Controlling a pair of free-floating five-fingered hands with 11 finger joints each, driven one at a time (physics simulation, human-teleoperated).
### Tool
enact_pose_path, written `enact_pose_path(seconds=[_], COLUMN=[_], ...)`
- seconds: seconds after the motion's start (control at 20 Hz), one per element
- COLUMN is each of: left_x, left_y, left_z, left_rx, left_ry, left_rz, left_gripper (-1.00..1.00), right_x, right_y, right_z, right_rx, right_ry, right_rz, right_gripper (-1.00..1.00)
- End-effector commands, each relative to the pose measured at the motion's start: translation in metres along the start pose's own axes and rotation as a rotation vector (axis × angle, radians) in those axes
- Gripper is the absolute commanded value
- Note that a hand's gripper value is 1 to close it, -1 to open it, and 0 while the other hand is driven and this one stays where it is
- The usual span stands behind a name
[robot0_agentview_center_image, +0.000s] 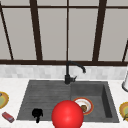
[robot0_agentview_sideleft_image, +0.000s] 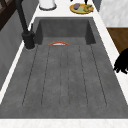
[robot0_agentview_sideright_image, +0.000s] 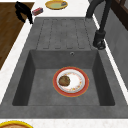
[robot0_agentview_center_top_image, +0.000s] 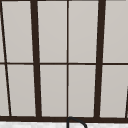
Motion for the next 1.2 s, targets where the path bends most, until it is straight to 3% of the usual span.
enact_pose_path(seconds=[0.0,0.2,0.4,0.55,0.7,1.15], left_x=[0.000,0.000,0.000,0.000,0.000,0.000], left_y=[0.000,0.000,0.000,0.000,0.000,0.000], left_z=[0.000,0.000,0.000,0.000,0.000,0.000], left_rx=[0.000,0.000,0.000,0.000,0.000,0.000], left_ry=[0.000,0.000,0.000,0.000,0.000,0.000], left_rz=[0.000,0.000,0.000,0.000,0.000,0.000], left_gripper=[0.00,0.00,0.00,0.00,0.00,0.00], right_x=[0.010,0.005,-0.001,-0.005,0.005,0.006], right_y=[-0.007,0.001,0.001,0.008,-0.001,-0.012], right_z=[0.006,0.040,0.073,0.095,0.075,0.046], right_rx=[-0.124,-0.156,-0.199,-0.183,-0.045,0.163], right_ry=[0.056,0.005,0.001,0.000,-0.002,-0.020], right_rz=[-0.030,-0.061,-0.092,-0.110,-0.074,-0.009], right_gripper=[-1.00,-1.00,-1.00,-1.00,-1.00,-1.00])
